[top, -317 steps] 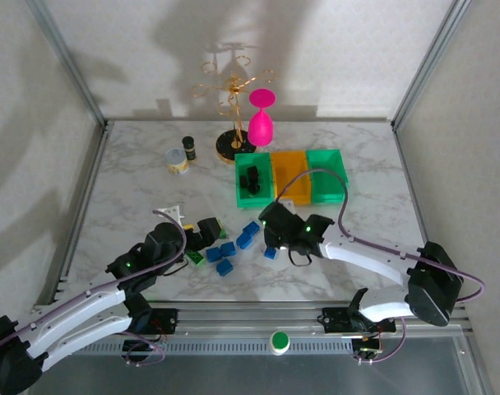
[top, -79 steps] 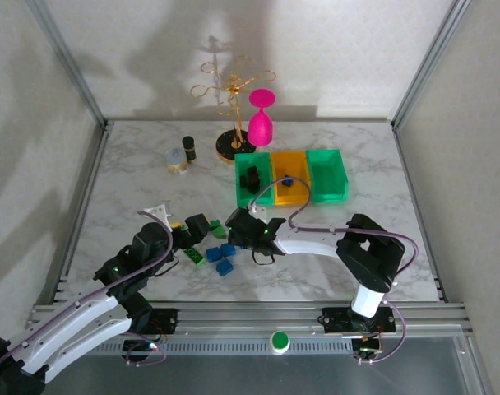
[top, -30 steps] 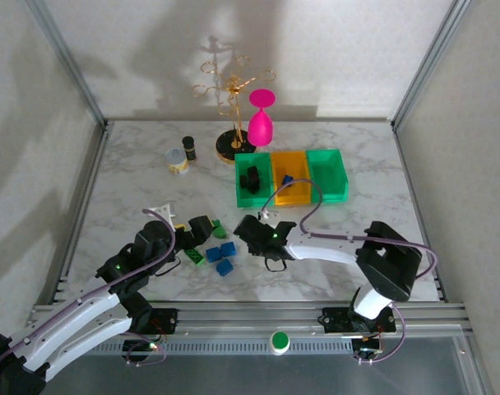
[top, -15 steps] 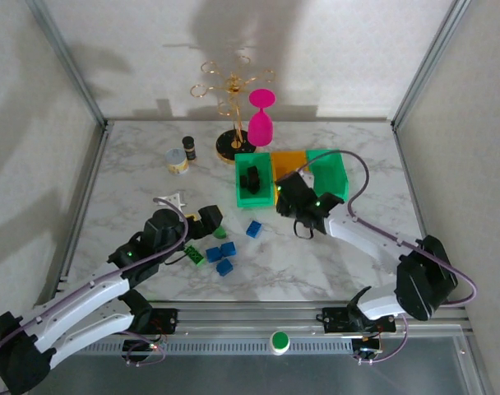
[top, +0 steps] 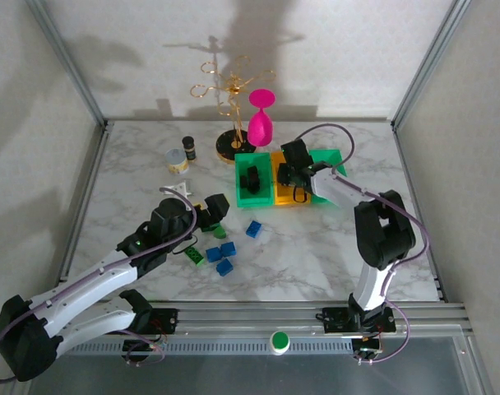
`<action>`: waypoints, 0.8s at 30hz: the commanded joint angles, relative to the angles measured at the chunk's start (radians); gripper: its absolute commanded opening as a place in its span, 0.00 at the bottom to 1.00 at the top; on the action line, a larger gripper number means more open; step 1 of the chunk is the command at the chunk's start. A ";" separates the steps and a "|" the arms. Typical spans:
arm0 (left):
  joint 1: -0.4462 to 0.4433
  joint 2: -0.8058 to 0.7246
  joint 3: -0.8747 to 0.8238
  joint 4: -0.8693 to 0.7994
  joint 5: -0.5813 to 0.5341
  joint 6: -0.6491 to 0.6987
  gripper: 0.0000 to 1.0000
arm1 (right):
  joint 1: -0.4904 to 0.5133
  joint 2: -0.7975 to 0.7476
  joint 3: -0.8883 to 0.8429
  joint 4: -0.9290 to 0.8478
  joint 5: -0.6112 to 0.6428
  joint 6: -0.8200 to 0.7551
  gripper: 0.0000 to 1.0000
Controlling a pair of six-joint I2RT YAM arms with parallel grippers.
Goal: Sort the legos into containers by color
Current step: Place the lego in the container.
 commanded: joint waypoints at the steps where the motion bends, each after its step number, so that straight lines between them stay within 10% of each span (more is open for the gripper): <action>1: 0.010 0.007 0.026 0.025 -0.042 0.026 1.00 | -0.021 0.035 0.027 0.070 -0.035 -0.076 0.33; 24: 0.011 0.016 0.029 0.017 -0.061 0.044 1.00 | -0.048 0.141 0.122 0.064 -0.016 -0.140 0.41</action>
